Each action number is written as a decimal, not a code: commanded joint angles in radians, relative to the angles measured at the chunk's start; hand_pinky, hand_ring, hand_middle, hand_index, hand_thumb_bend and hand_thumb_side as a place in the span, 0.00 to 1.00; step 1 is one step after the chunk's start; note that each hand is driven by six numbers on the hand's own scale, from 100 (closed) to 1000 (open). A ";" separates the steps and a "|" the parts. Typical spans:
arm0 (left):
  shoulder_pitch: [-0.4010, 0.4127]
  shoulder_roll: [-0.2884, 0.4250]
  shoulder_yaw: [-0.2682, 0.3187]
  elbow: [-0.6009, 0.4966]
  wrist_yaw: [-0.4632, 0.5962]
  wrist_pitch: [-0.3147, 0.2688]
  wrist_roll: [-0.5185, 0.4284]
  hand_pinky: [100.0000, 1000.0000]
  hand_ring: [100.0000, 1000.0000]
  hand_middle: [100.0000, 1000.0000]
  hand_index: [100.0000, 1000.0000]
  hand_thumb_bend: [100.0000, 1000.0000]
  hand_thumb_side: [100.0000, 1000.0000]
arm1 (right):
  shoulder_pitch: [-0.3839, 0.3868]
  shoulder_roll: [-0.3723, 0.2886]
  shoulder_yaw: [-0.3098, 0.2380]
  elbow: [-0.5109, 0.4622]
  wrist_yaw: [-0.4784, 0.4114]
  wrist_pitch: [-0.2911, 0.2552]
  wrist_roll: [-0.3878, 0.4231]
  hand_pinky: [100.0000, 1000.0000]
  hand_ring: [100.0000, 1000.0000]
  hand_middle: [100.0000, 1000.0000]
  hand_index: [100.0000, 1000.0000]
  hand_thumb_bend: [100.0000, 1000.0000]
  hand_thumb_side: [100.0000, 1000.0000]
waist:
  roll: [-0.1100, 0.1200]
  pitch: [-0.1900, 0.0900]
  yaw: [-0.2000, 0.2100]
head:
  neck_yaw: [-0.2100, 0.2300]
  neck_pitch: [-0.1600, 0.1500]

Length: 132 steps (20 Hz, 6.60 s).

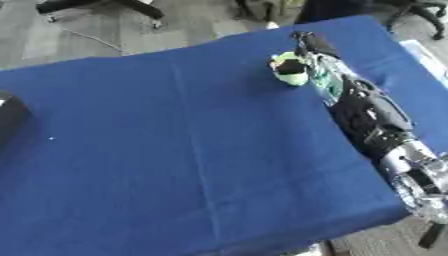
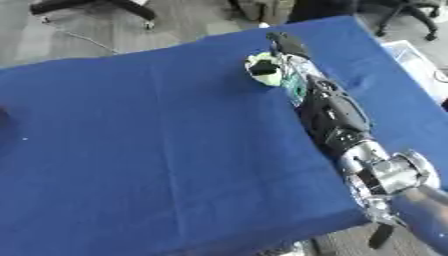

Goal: Pick up the objects with one hand, pass them to the other hand, and then place them into the box on the other side of the table.

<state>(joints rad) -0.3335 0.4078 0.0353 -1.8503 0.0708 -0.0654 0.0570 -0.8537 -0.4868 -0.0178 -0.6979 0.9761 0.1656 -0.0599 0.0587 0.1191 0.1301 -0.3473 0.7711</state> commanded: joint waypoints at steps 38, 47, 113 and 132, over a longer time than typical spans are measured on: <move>-0.111 0.074 -0.260 0.229 0.123 0.109 -0.332 0.64 0.63 0.75 0.87 0.63 0.69 | 0.261 0.267 0.503 -1.244 -0.282 -0.672 0.136 0.56 0.37 0.11 0.27 0.00 0.00 | -0.007 -0.002 -0.050 | 0.351 -0.001; -0.178 0.139 -0.384 0.175 0.137 0.126 -0.585 0.63 0.63 0.74 0.86 0.62 0.72 | 0.243 0.280 0.537 -1.185 -0.191 -0.729 0.125 0.57 0.38 0.12 0.29 0.00 0.00 | 0.001 0.001 -0.054 | 0.328 -0.001; -0.283 0.119 -0.549 0.194 0.093 0.208 -0.585 0.50 0.34 0.35 0.46 0.28 0.25 | 0.242 0.326 0.598 -1.011 0.372 -0.633 -0.071 0.56 0.38 0.26 0.35 0.00 0.00 | 0.018 -0.003 -0.075 | 0.324 -0.001; -0.296 0.169 -0.550 0.206 0.077 0.260 -0.639 0.41 0.17 0.12 0.29 0.09 0.01 | 0.248 0.314 0.589 -1.019 0.412 -0.574 -0.052 0.65 0.55 0.49 0.70 0.31 0.20 | 0.017 -0.013 -0.078 | 0.324 -0.001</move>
<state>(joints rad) -0.6166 0.5315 -0.5192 -1.6418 0.1640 0.1877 -0.5782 -0.5924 -0.1621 0.5928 -1.6960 1.3774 -0.4213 -0.1147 0.0757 0.1261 0.0517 -0.0243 0.7720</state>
